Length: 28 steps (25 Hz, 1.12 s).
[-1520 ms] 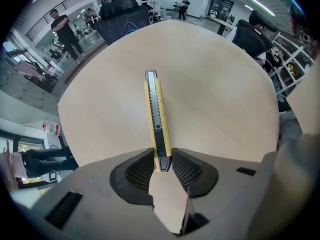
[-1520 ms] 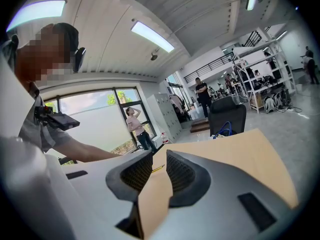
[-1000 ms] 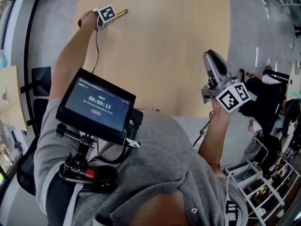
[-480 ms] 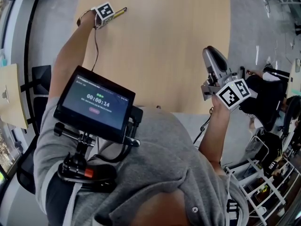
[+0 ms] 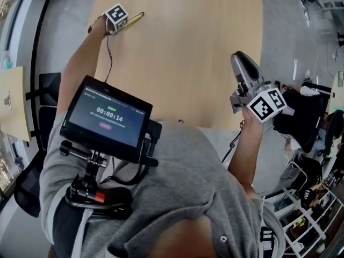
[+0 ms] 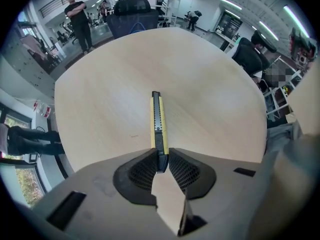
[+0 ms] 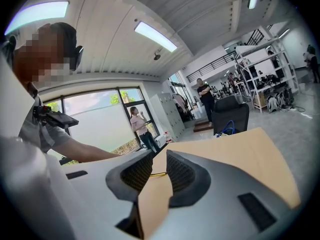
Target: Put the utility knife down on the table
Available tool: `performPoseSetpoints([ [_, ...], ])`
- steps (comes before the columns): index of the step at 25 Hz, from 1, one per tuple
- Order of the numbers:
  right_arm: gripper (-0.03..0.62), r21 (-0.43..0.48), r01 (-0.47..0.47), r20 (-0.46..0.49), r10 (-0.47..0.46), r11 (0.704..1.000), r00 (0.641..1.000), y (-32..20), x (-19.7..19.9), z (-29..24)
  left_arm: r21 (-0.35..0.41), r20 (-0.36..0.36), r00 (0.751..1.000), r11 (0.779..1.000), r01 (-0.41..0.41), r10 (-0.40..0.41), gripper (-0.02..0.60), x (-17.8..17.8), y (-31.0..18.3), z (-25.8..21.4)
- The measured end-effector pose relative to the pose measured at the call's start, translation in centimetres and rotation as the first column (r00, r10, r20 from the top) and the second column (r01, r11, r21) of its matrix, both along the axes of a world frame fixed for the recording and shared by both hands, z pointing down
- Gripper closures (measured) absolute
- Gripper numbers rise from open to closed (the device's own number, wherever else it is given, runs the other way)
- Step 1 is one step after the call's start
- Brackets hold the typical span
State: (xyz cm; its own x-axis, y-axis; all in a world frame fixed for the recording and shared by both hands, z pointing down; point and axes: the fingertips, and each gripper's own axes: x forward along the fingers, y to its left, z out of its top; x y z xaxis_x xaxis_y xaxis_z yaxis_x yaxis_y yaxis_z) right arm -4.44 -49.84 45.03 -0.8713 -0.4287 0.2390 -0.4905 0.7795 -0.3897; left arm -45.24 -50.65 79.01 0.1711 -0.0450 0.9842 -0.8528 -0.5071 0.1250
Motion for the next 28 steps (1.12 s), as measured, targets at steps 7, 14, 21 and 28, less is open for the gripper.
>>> performPoseSetpoints([
  [7,0.514,0.007,0.035,0.017,-0.035,0.999,0.999,2.1,1.3,-0.6,0.030,-0.044,0.996,0.997,0.078,-0.076,0.509,0.9,3.0,-1.8],
  [14,0.514,0.046,0.058,0.047,-0.060,0.997,0.997,5.3,4.4,-3.0,0.126,-0.103,0.976,0.971,0.203,-0.191,0.509,2.6,5.6,-6.8],
  [21,0.516,0.074,0.090,0.090,-0.097,0.993,0.991,7.4,5.5,-4.5,0.255,-0.210,0.945,0.919,0.302,-0.252,0.509,4.0,6.3,-12.7],
  [28,0.514,0.118,0.131,0.132,-0.146,0.984,0.980,9.8,7.2,-6.6,0.393,-0.298,0.928,0.856,0.335,-0.226,0.509,7.8,6.7,-20.5],
])
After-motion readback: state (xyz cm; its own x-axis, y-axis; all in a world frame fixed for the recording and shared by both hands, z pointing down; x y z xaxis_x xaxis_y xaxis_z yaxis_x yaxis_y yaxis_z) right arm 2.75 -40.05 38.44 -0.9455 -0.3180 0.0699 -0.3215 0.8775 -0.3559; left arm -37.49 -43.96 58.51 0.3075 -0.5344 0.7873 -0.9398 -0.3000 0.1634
